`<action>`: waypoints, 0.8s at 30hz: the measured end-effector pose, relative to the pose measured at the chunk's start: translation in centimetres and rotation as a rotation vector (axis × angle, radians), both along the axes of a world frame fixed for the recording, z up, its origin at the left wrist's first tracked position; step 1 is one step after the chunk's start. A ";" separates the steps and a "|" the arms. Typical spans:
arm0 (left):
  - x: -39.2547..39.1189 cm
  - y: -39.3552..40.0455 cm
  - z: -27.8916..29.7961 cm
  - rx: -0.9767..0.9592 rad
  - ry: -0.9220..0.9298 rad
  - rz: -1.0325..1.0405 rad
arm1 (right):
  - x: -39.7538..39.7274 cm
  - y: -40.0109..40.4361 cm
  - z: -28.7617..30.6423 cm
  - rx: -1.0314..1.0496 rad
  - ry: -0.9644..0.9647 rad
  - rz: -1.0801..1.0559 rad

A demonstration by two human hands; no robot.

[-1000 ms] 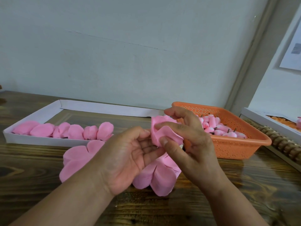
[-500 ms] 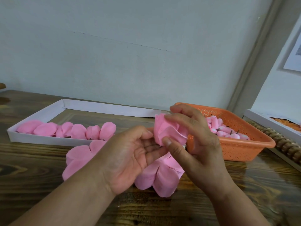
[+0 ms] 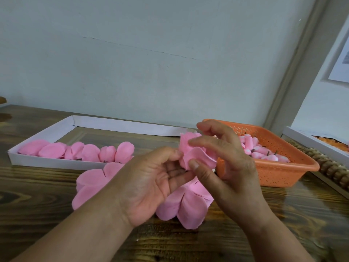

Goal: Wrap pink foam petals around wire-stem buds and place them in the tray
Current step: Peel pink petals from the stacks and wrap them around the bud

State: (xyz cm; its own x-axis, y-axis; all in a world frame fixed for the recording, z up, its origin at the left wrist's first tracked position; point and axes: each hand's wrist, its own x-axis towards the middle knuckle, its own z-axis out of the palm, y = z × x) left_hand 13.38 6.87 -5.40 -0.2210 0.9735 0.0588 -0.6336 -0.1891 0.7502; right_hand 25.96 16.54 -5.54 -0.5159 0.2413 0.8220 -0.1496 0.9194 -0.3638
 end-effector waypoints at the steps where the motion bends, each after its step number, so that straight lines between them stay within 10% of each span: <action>1: 0.1 0.0 0.0 -0.005 -0.002 0.006 | 0.0 0.0 0.0 -0.002 -0.009 -0.002; 24: 0.5 0.1 -0.1 -0.071 0.150 0.163 | -0.6 -0.2 -0.7 0.033 -0.060 -0.026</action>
